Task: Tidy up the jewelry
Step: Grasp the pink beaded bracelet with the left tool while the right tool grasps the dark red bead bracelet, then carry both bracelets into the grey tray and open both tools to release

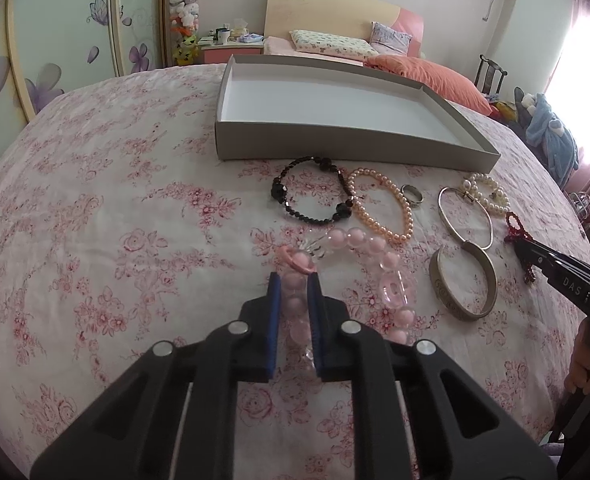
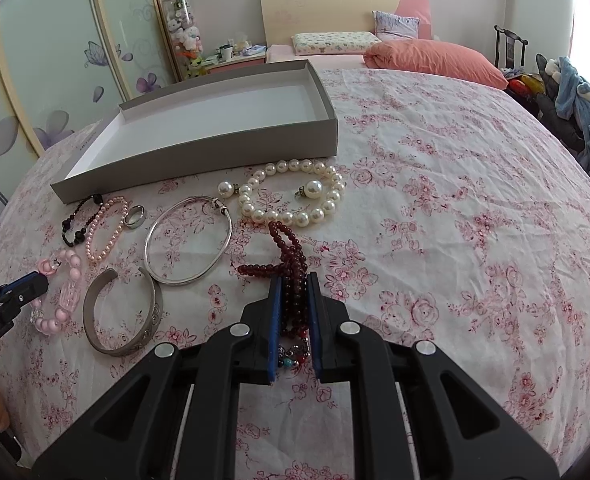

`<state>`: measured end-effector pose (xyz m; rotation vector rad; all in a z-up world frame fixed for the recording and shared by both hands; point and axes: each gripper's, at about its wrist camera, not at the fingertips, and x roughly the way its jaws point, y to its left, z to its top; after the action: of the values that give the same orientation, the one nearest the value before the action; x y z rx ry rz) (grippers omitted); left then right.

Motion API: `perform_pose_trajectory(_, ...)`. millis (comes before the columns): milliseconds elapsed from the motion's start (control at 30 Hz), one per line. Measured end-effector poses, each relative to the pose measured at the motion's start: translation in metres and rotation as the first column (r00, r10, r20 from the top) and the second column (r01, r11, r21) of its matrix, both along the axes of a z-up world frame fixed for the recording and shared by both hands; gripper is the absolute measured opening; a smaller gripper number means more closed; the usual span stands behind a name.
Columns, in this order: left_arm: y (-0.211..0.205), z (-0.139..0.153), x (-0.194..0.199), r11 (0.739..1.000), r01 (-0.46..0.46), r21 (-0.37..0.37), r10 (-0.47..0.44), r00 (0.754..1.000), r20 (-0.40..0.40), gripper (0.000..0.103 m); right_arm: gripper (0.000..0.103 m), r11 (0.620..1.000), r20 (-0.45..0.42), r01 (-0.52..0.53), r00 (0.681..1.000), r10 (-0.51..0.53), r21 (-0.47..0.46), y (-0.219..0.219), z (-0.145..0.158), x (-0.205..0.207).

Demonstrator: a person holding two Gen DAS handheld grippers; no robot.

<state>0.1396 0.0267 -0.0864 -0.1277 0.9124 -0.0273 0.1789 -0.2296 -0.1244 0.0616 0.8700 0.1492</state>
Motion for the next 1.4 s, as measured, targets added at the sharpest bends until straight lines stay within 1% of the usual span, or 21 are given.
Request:
perform_pose_trajectory(200,0.003,-0.001,-0.002,1.0,-0.007,-0.004,0.007,1.0,0.005,0.014,0.013,1.0,0.001,0.003,1.0,-0.003,0.016,-0.003,0.0,-0.001)
perform_pose_trajectory(300,0.006,0.001,-0.003,1.0,-0.01,-0.011,0.01,1.0,0.011,0.014,0.01,1.0,0.015,0.01,1.0,-0.01,0.026,-0.005,0.002,-0.003)
perform_pose_trajectory(567,0.009,0.02,-0.016,1.0,-0.003,-0.021,0.005,0.997,0.083,0.013,0.01,0.999,0.06,-0.015,0.998,0.012,0.036,-0.002,0.009,-0.012)
perform_pose_trajectory(700,0.009,0.036,-0.027,0.999,0.012,-0.038,-0.007,0.989,0.146,0.013,0.01,0.998,0.101,-0.027,0.995,0.022,0.053,0.0,0.022,-0.017)
perform_pose_trajectory(933,0.003,0.064,-0.041,0.997,0.049,-0.053,-0.034,0.968,0.249,0.013,0.01,0.996,0.179,-0.06,0.983,0.046,0.073,0.005,0.046,-0.023)
perform_pose_trajectory(1167,-0.003,0.081,-0.04,0.997,0.058,-0.05,-0.041,0.954,0.296,0.013,0.01,0.991,0.251,-0.101,0.965,0.076,0.085,0.014,0.067,-0.026)
perform_pose_trajectory(1400,-0.006,0.106,-0.03,0.997,0.063,-0.04,-0.045,0.937,0.348,0.013,0.01,0.989,0.342,-0.124,0.936,0.088,0.085,0.02,0.098,-0.021)
